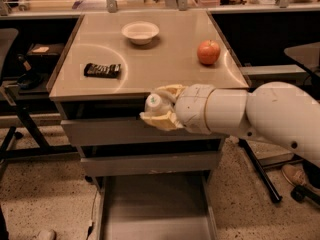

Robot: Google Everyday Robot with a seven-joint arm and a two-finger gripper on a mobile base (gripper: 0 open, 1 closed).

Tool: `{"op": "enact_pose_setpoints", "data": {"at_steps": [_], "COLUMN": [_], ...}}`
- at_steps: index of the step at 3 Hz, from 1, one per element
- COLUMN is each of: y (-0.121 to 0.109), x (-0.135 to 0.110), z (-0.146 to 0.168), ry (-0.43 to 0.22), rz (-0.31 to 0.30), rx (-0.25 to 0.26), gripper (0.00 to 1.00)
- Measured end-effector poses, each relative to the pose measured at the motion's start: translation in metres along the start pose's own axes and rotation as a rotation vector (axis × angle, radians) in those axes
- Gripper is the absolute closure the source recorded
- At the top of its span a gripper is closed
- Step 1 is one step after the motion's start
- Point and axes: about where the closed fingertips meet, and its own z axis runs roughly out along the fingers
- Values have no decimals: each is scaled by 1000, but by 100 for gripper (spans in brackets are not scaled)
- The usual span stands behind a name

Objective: Pick blue plastic bottle from bottom drawer and place on counter

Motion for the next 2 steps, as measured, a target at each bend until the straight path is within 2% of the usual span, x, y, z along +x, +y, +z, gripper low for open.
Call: {"op": "enact_pose_setpoints", "data": {"at_steps": [1,2], "y": [-2,-22], "x": [-2,-21], "z": [-1,-14], "ry": [-2,-41], "rz": [-2,-19], "rx": [4,36], "gripper": [100,100]}}
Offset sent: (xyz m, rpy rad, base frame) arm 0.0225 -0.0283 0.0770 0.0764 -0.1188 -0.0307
